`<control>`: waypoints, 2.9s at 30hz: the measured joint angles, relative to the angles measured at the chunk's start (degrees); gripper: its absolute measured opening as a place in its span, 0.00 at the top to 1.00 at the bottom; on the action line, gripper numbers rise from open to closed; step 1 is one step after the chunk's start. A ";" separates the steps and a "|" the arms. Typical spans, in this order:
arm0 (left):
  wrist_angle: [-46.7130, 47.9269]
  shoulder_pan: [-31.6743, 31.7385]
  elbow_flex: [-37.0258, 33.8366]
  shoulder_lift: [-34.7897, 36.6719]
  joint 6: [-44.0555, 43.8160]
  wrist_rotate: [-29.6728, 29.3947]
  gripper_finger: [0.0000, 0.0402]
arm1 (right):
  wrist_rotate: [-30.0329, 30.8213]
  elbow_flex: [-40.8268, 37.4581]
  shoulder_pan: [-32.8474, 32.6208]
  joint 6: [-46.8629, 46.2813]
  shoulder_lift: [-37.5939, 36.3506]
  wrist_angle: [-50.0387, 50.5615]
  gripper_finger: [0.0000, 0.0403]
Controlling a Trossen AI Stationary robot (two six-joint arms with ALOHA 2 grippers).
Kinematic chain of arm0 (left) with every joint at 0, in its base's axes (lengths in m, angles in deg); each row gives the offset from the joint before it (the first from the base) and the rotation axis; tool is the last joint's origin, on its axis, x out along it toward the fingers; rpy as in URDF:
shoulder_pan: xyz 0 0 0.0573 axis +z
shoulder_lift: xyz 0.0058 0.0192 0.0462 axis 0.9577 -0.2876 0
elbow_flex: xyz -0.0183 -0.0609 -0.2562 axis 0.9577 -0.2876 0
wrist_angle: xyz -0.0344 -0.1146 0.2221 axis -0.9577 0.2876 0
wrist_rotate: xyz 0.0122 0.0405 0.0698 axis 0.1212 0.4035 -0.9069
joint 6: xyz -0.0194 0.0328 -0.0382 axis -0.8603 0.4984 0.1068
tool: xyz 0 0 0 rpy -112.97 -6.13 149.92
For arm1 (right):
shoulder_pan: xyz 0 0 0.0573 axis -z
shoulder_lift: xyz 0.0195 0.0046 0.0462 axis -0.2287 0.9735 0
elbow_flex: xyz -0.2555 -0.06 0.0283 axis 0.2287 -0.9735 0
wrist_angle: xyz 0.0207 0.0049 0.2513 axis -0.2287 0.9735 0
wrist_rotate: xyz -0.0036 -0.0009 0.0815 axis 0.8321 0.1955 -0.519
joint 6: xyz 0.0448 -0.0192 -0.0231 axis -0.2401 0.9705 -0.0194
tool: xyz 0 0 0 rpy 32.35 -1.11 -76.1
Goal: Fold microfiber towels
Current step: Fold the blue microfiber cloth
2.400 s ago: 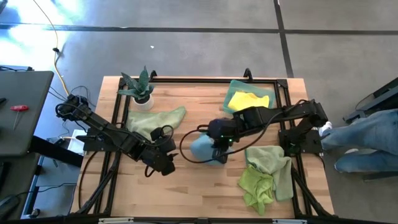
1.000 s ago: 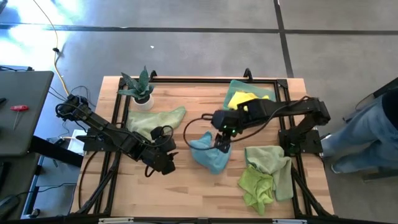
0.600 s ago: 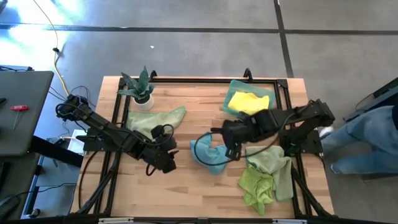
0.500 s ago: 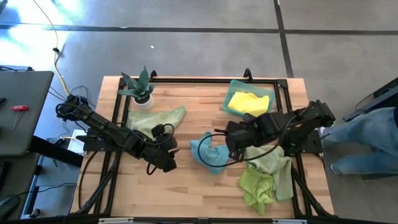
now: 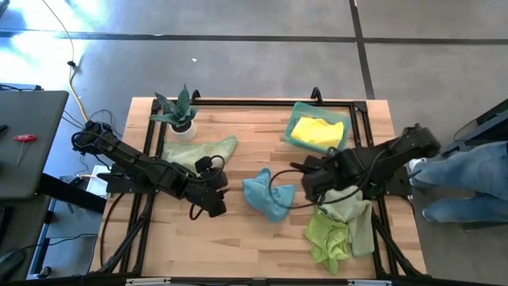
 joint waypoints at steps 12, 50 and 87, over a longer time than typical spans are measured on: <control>-1.92 0.46 -0.01 0.00 0.49 -1.32 0.60 | -4.08 -35.35 -1.86 -9.55 -17.99 -46.60 0.47; -33.13 0.33 -0.07 -12.02 3.94 -1.08 0.60 | 1.04 -46.52 2.93 -10.57 -4.33 -69.37 0.47; -32.31 0.57 -0.01 -11.06 1.48 2.81 0.59 | -21.42 -44.68 14.56 -6.40 4.27 -81.05 0.99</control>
